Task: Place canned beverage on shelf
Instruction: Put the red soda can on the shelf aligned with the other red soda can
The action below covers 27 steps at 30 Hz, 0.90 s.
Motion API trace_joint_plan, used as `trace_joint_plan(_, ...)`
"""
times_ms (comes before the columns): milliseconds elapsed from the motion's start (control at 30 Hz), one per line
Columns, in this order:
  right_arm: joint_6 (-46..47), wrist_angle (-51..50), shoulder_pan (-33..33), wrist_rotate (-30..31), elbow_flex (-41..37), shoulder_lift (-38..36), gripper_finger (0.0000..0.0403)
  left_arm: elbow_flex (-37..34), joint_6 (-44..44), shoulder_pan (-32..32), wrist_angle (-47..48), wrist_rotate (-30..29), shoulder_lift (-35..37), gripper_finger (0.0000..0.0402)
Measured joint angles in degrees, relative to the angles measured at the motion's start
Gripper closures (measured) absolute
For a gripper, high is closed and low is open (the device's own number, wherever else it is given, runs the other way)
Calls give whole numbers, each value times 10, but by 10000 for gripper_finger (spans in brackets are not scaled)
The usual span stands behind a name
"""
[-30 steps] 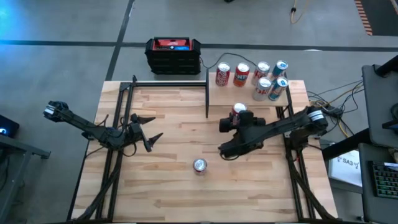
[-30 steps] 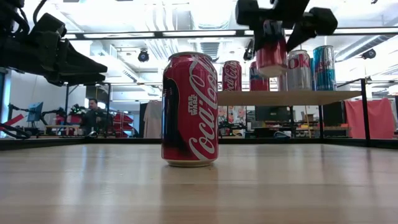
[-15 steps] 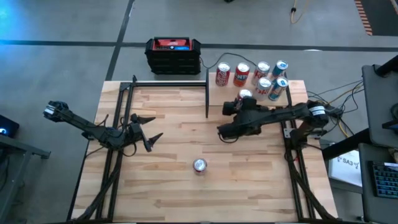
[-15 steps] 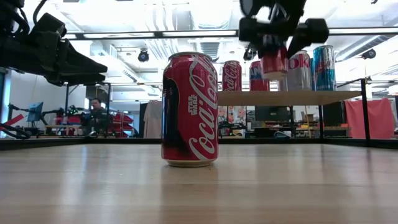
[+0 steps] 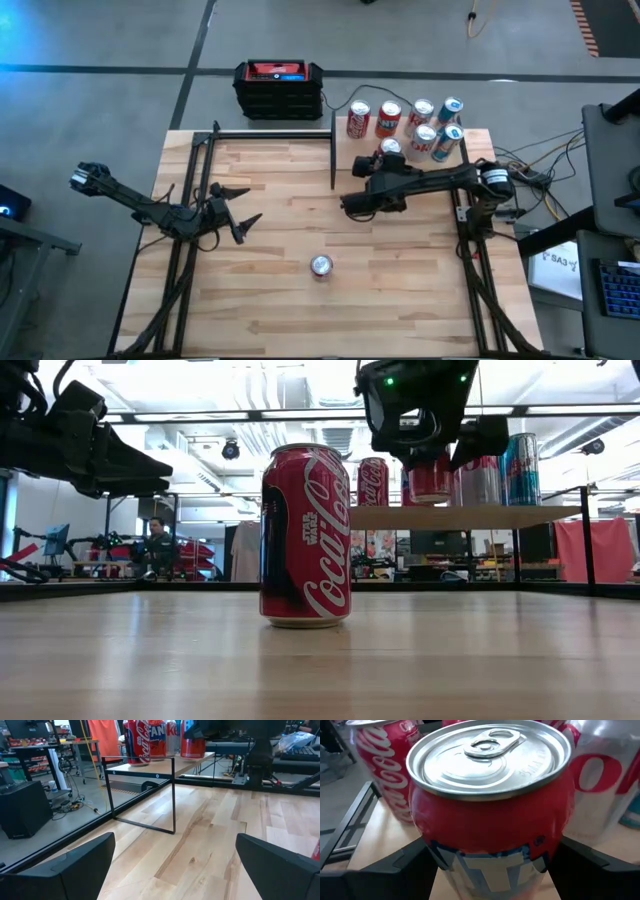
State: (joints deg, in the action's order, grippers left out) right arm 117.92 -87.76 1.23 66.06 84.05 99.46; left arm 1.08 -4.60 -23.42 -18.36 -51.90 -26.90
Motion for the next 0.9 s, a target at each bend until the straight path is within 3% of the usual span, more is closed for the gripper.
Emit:
trace_joint_plan(633,-105,71,66,-1,0,1,103,0,0,0,0,0,0,2)
trace_joint_plan(900,-106,84,73,-2,0,1,103,0,0,0,0,0,0,2)
